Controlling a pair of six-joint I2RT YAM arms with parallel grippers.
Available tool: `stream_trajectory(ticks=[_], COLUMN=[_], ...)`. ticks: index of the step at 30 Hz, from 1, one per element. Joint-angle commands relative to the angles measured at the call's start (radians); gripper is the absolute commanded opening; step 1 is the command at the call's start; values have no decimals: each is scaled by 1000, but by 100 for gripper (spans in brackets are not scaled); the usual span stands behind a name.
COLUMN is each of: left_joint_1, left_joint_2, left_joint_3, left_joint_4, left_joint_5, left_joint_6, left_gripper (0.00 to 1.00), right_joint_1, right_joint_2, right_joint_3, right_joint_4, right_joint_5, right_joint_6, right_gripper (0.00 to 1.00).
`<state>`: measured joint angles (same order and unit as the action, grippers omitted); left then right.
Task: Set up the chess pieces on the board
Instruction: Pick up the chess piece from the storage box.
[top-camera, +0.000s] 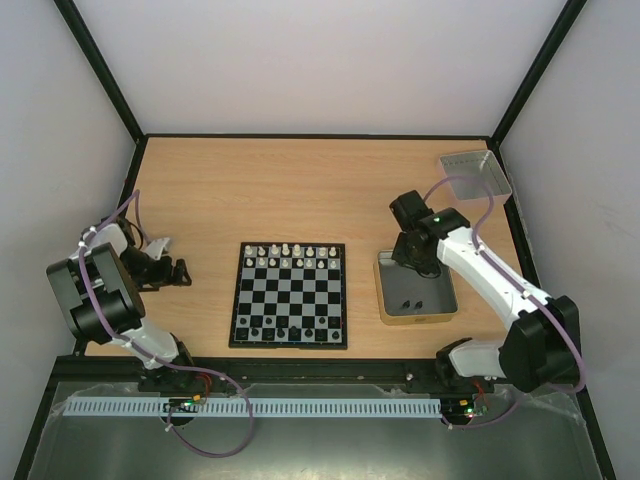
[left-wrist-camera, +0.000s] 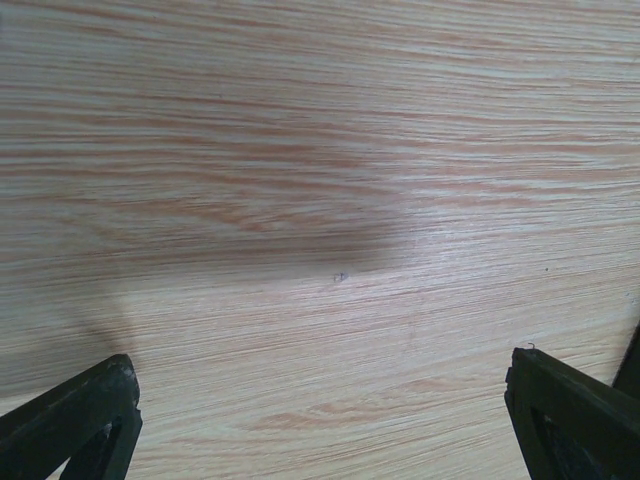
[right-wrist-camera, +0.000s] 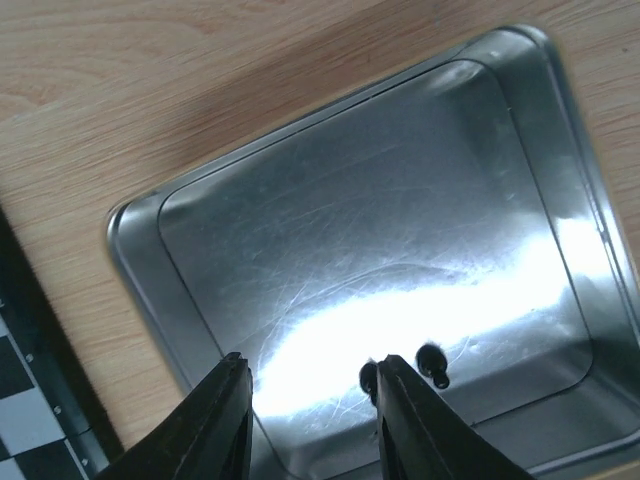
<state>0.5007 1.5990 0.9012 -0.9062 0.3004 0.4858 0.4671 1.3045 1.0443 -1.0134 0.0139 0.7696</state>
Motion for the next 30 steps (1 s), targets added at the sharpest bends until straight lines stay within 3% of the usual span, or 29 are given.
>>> stream_trajectory(ticks=[1,15,30], left_joint_1=[12,15,15], left_joint_2=[-28,-58,-48], left_joint_3=[-11,-11,-10], left_joint_4=[-15,-19,-29], left_joint_5=[-1,15,31], left_joint_6=[-1,15,27], left_gripper=[99,99,99], right_joint_1=[-31,-41,-42], right_joint_2=[26,6,-3], right_joint_3=[-10,-129,-290], right_joint_4=[0,16,101], right_joint_5=[16,0,-151], right_joint_6=[-63,-55,-55], right_gripper=[33,33,27])
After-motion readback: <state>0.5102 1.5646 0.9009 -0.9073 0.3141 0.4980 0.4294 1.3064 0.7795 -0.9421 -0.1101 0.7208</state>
